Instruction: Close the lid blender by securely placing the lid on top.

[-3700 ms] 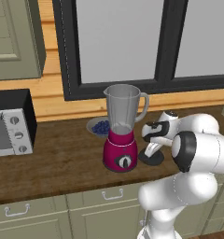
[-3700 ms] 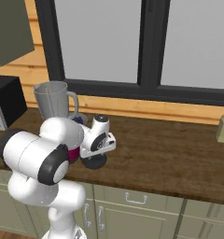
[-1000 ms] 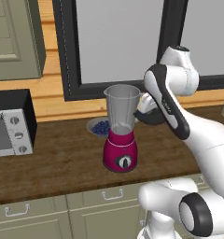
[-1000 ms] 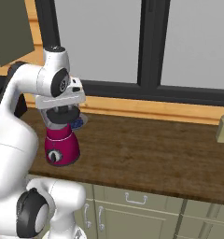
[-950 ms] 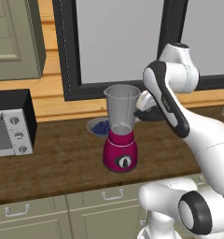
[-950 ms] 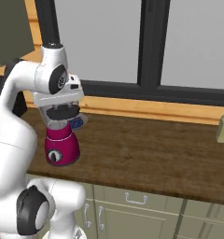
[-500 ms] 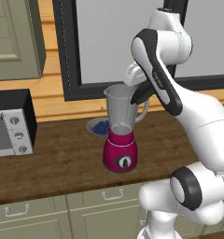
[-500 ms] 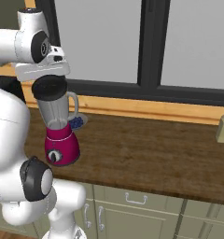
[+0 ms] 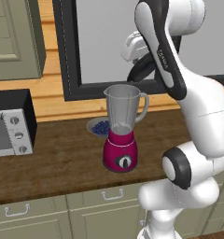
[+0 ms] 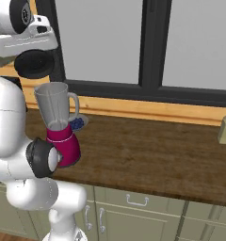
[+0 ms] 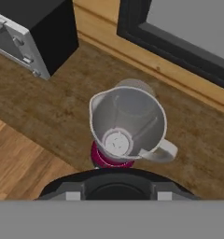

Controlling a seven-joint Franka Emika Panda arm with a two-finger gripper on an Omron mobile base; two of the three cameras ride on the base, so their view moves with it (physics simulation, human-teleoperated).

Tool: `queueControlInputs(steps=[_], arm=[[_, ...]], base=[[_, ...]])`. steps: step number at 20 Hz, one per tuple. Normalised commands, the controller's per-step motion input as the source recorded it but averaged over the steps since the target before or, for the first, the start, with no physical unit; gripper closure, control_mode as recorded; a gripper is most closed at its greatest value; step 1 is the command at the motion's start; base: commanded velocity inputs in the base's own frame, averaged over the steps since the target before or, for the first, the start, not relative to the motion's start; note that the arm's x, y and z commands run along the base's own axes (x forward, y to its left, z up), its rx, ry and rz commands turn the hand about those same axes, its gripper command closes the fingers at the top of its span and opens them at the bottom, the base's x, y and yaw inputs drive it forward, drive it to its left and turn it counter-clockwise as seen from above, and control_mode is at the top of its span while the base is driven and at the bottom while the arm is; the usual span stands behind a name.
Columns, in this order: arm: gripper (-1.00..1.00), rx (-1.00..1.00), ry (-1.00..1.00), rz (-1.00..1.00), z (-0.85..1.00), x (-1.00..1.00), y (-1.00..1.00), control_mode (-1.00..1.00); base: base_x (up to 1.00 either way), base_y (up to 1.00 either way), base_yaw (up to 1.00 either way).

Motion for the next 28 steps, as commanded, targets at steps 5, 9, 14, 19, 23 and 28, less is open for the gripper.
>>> queueControlInputs(steps=[5, 9, 14, 19, 23, 28], arm=[[1.0, 0.0, -0.17, 0.11, 0.01, 0.02, 0.11, -1.0], [1.0, 0.03, -0.26, 0.31, -0.56, 0.13, 0.0, -1.0], [1.0, 0.04, -0.37, 0.35, -0.6, 0.12, 0.0, -1.0], [1.0, 0.16, -0.36, 0.2, -0.57, 0.08, 0.0, -1.0], [1.0, 0.29, -0.2, 0.08, -0.11, 0.4, -0.01, -1.0], [1.0, 0.33, -0.09, 0.05, -0.06, 0.37, -0.01, -1.0]], base=[[0.0, 0.0, 0.0], [0.0, 0.0, 0.0], [0.0, 0.0, 0.0], [0.0, 0.0, 0.0], [0.0, 0.0, 0.0], [0.0, 0.0, 0.0]])
